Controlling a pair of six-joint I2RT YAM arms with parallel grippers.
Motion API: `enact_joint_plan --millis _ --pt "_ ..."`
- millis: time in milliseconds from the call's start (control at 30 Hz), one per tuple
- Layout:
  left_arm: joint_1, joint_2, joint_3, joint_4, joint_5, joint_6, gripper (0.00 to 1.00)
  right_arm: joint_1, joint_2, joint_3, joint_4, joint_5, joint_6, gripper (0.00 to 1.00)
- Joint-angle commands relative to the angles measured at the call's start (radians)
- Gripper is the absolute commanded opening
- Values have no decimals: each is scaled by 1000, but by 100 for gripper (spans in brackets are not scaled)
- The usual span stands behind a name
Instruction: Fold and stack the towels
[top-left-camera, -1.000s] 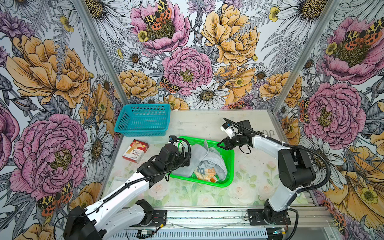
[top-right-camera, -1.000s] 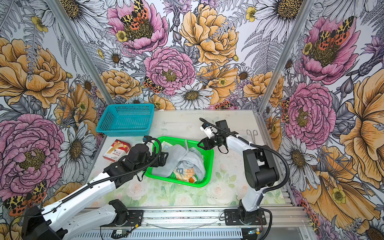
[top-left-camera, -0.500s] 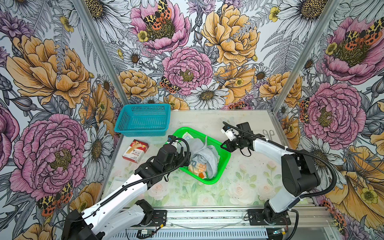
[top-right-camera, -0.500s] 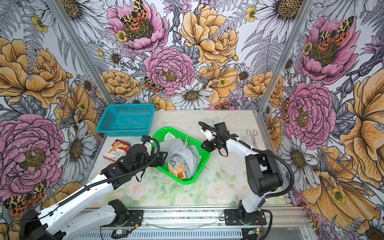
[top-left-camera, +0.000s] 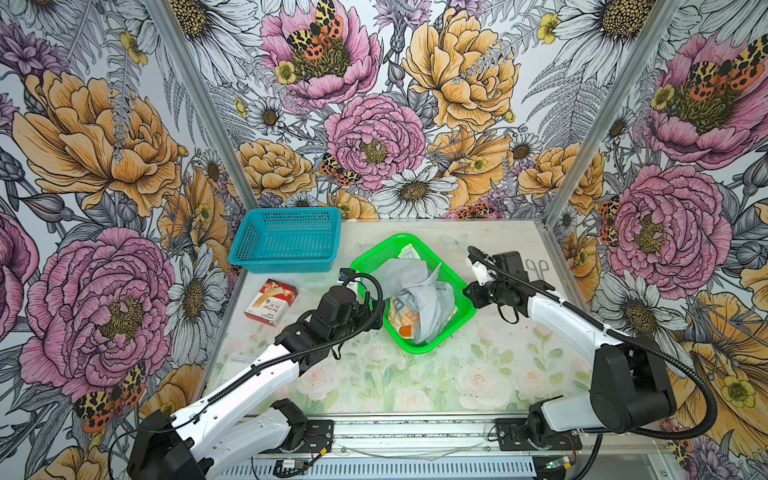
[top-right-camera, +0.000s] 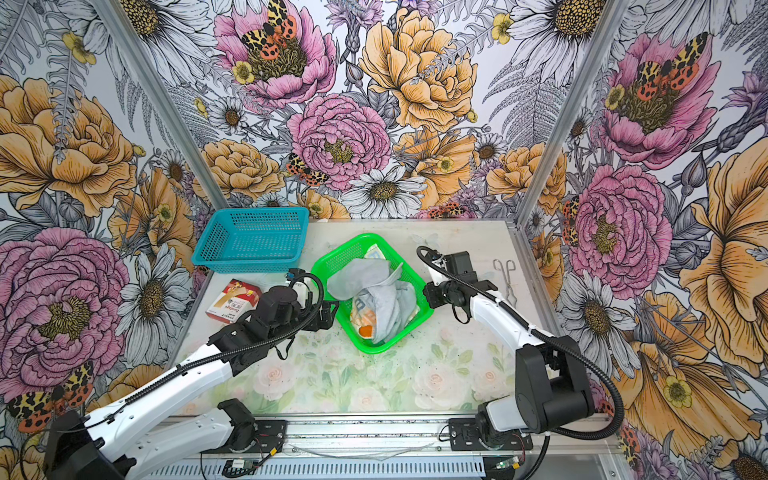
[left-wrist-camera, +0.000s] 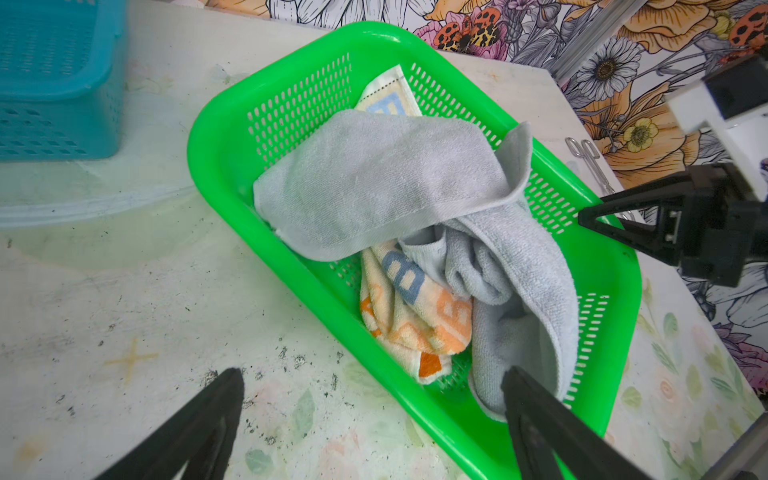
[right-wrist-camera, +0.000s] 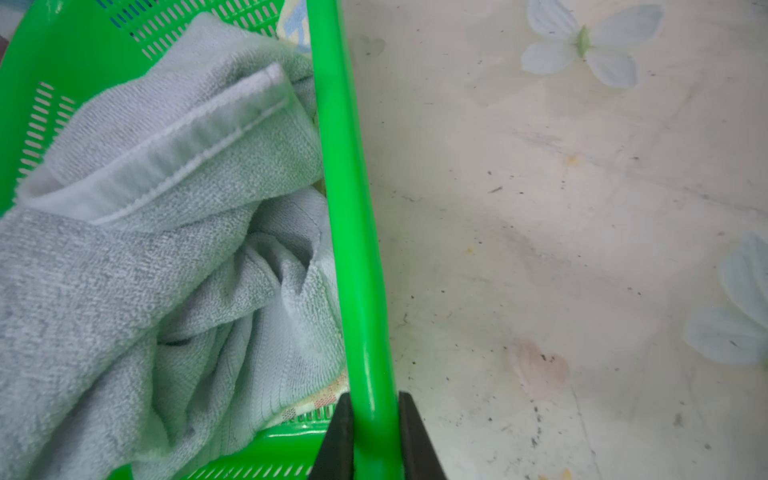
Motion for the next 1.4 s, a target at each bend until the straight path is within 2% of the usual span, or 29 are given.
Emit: enact_joint_plan --millis 0,133,333,433,533,700,800,933,1200,1367 --pt "-2 25 34 65 38 44 98 -123 -69 -13 38 73 -15 0" --pt "0 60 55 79 60 80 98 -236 -151 -12 50 132 -66 0" --pt "2 107 88 91 101 107 98 -484 -144 37 51 -41 -72 0" --pt "3 128 111 90 121 116 98 -598 -96 75 54 -167 -89 0" --pt "6 149 145 82 135 119 98 -683 -31 132 63 -231 -82 0" --pt "4 192 180 80 135 122 98 -723 98 233 89 -172 -77 0" --pt "-8 211 188 88 127 123 98 -738 206 302 89 -206 -66 0" --pt "-24 223 190 108 105 115 98 -733 353 394 94 -284 15 0" --pt "-45 253 211 108 92 96 98 -713 435 431 108 -253 47 0" --pt "-51 260 220 109 89 106 98 -691 433 413 105 -237 46 17"
